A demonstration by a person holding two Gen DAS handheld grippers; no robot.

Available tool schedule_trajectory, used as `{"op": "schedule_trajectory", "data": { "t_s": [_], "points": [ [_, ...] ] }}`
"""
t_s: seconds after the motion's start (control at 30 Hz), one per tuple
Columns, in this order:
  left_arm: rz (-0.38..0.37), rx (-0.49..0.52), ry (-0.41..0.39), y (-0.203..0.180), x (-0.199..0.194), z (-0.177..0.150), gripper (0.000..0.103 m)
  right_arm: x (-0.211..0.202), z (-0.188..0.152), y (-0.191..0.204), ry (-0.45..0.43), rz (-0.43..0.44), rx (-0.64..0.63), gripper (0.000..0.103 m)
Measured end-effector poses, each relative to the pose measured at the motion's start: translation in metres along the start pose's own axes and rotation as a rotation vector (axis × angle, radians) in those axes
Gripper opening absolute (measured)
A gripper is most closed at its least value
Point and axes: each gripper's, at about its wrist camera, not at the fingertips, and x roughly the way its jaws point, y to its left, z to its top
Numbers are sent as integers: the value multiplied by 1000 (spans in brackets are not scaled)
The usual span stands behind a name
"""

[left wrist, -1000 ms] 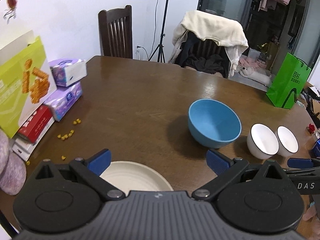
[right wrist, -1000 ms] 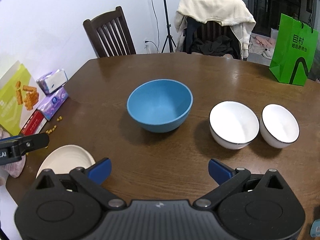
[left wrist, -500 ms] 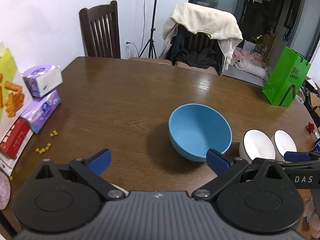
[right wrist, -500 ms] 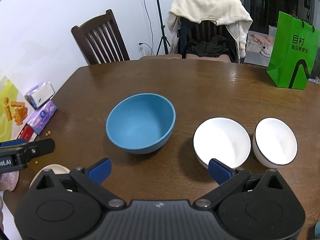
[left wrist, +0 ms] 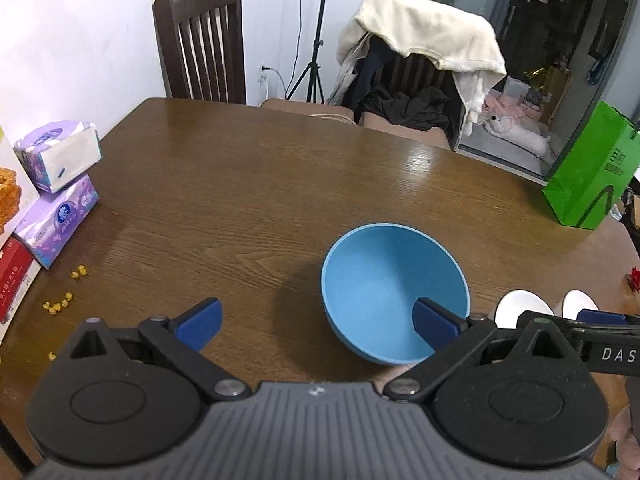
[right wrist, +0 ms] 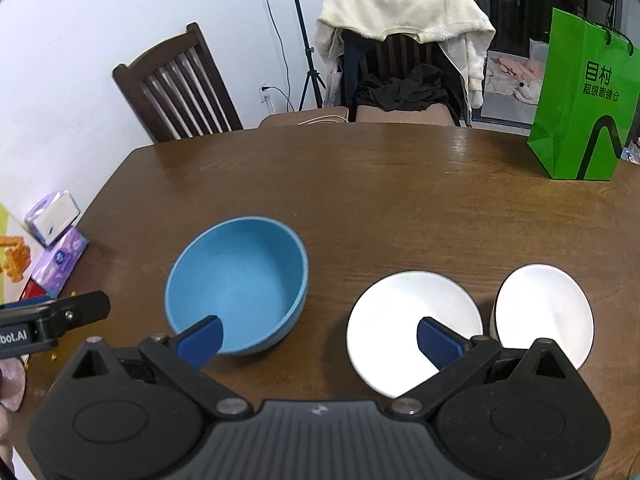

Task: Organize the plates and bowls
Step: 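Move both open tools to the rim of the blue bowl, then close both tools on the blue bowl rim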

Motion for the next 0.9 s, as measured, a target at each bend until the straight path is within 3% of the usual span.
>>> {"op": "schedule_trajectory", "data": {
  "t_s": [0.4,0.63,0.9],
  "points": [
    [50,-28,57,-7,52,16,103,40,25,-11,28,-2,-15,102],
    [100,-42,68,-6,75,17,102,65,31,-1,61,0,-55,93],
    [112,-60,113,-7,96,16,73,88,32,9,103,-9,-88,68]
  ]
}}
